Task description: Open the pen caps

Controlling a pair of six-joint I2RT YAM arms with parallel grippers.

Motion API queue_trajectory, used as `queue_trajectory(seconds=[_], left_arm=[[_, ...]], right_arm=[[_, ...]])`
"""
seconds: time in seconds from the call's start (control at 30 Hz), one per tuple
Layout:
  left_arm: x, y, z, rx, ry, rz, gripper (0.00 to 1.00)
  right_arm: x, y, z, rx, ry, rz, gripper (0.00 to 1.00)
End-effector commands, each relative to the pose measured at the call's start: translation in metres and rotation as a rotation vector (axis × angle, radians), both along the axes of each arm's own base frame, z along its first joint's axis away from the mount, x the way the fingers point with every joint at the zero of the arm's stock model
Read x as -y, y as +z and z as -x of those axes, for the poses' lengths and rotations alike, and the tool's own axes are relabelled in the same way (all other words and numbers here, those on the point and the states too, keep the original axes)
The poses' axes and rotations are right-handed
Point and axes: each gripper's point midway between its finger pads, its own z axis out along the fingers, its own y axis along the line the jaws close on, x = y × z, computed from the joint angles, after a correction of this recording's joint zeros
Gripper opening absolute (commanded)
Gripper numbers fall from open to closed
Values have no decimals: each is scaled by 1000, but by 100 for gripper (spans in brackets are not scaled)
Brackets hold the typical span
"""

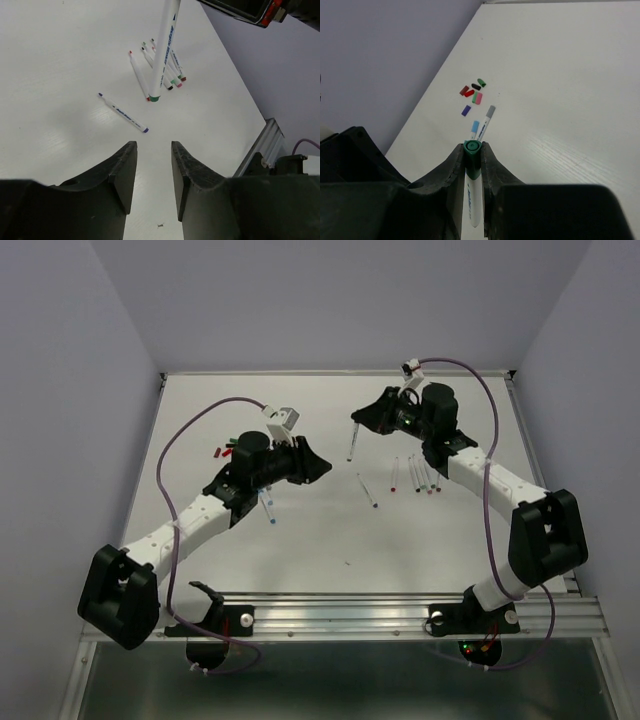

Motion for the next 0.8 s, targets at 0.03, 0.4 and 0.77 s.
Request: queue_trajectory(seconds=[0.03,0.4,0.77], left_arm=[[19,32,-4,94,-90,63,46],[40,42,-15,104,-165,102,50],[53,40,-24,80,-195,130,37]], right_arm=[[-16,11,13,23,122,-38,1],[-31,17,36,-6,260,-99,1],[-49,13,49,-31,331,-119,1]])
